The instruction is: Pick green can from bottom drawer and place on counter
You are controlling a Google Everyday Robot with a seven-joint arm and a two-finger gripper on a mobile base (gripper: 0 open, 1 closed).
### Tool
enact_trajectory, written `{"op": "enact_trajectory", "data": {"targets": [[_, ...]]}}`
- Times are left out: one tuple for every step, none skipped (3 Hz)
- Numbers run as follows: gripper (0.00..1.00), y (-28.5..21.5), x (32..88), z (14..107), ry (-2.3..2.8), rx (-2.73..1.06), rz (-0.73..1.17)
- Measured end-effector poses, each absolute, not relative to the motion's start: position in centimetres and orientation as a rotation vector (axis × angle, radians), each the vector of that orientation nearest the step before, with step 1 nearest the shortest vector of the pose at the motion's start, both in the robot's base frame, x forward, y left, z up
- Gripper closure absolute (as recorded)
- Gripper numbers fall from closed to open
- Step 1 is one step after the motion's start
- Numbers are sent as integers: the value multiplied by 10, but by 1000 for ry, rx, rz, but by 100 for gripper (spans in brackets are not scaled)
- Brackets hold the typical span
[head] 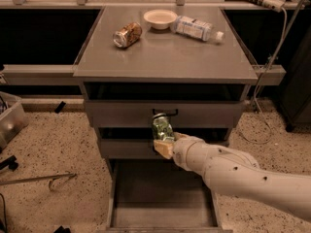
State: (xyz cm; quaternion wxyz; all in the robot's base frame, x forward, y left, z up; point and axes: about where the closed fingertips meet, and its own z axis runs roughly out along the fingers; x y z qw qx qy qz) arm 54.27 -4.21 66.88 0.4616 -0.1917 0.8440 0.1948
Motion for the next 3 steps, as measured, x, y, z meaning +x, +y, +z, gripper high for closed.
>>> {"op": "enact_trajectory", "data": {"targets": [[100, -40, 544, 673, 2070, -483, 477], [100, -30, 551, 715, 2029, -530, 471], [100, -30, 562, 795, 1950, -579, 441]]}}
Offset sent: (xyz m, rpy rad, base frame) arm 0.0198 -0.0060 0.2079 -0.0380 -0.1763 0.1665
